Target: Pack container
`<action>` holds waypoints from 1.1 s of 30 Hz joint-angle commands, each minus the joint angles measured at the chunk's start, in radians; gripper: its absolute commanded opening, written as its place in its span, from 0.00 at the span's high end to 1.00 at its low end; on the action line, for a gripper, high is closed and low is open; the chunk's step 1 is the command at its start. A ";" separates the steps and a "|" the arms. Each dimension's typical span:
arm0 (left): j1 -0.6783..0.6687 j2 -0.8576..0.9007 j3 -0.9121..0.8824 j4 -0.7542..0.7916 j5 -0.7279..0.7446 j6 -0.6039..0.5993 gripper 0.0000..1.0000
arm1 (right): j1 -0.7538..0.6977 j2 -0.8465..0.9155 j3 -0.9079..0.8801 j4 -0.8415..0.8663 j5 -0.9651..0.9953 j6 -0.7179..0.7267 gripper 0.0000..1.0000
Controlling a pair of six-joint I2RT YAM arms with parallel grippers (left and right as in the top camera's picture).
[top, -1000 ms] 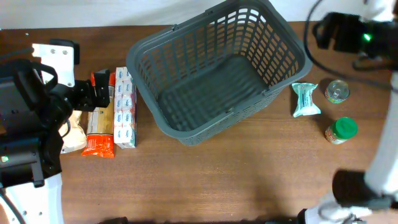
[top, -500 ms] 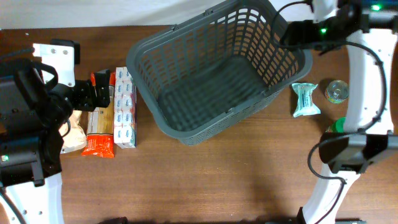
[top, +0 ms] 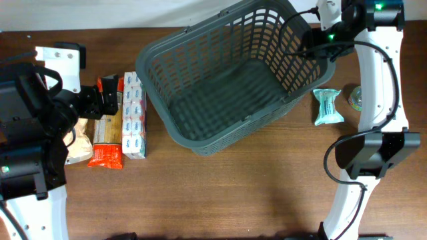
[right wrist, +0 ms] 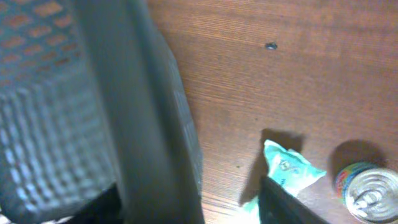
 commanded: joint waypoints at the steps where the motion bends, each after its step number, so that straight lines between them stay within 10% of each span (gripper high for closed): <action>1: 0.003 0.003 0.018 -0.001 0.014 -0.012 0.01 | 0.005 0.010 0.023 -0.006 0.068 0.047 0.59; 13: 0.003 0.003 0.018 -0.001 0.014 -0.012 0.01 | 0.004 0.010 0.024 -0.106 0.130 0.136 0.78; 33: 0.003 0.003 0.018 -0.001 0.014 -0.012 0.01 | 0.007 0.001 0.023 -0.220 0.153 0.350 0.80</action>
